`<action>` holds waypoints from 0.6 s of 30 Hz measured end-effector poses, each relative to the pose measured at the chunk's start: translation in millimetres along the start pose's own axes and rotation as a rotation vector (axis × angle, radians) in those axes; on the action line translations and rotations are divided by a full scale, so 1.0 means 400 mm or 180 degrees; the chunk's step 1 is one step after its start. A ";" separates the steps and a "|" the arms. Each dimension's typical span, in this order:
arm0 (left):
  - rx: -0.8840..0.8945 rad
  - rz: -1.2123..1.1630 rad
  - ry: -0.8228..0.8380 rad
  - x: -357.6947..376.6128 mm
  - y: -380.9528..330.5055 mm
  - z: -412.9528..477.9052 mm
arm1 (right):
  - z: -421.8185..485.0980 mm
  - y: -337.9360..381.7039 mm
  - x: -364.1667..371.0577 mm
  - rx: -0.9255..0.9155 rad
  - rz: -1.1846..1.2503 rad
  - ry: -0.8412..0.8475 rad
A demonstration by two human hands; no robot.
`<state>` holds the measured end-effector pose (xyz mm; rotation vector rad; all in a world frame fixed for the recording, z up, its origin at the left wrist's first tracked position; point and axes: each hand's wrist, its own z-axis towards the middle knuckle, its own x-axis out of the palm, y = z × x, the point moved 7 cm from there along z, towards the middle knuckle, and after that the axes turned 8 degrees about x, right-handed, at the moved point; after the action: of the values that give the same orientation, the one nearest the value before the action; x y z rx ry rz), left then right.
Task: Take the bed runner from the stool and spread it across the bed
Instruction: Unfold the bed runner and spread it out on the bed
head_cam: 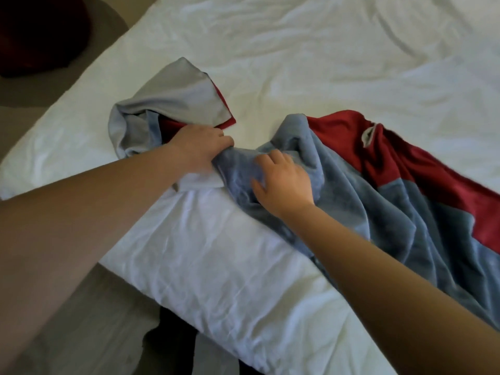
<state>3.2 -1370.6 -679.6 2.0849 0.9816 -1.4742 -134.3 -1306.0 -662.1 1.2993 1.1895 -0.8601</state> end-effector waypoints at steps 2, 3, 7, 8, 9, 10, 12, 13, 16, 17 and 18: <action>-0.0084 0.0266 -0.0142 -0.014 0.057 -0.013 | 0.040 0.060 0.007 0.0042 0.0043 -0.0114; -0.0130 0.0376 -0.0273 -0.029 0.089 -0.022 | 0.066 0.089 0.011 0.0135 0.0087 -0.0161; -0.0324 0.0456 -0.0353 -0.037 0.232 -0.059 | 0.181 0.165 0.051 0.1050 0.0607 0.0049; -0.0336 0.0488 -0.0230 -0.025 0.262 -0.066 | 0.208 0.176 0.070 0.1283 0.0663 0.0184; -0.0364 0.0501 -0.0141 -0.014 0.290 -0.073 | 0.234 0.186 0.091 0.1433 0.0618 0.0322; -0.0418 0.0457 -0.0119 -0.008 0.317 -0.082 | 0.257 0.196 0.112 0.1512 0.0513 0.0443; -0.0511 0.0228 -0.0228 -0.002 0.367 -0.100 | 0.292 0.219 0.144 0.1568 0.0348 0.0570; -0.0535 0.0108 -0.0358 -0.002 0.392 -0.111 | 0.309 0.231 0.158 0.1586 0.0370 0.0586; -0.0543 -0.0206 -0.0707 -0.002 0.462 -0.157 | 0.357 0.285 0.182 0.1599 0.0681 0.0512; -0.0561 -0.0257 -0.0760 0.002 0.485 -0.175 | 0.375 0.313 0.181 0.1531 0.0745 0.0436; -0.0597 -0.0276 -0.0794 0.007 0.508 -0.195 | 0.394 0.343 0.179 0.1449 0.0763 0.0346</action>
<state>204.0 -1454.0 -668.1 1.7004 1.0761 -1.5731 39.0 -1432.2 -715.1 1.8369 0.9216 -0.9225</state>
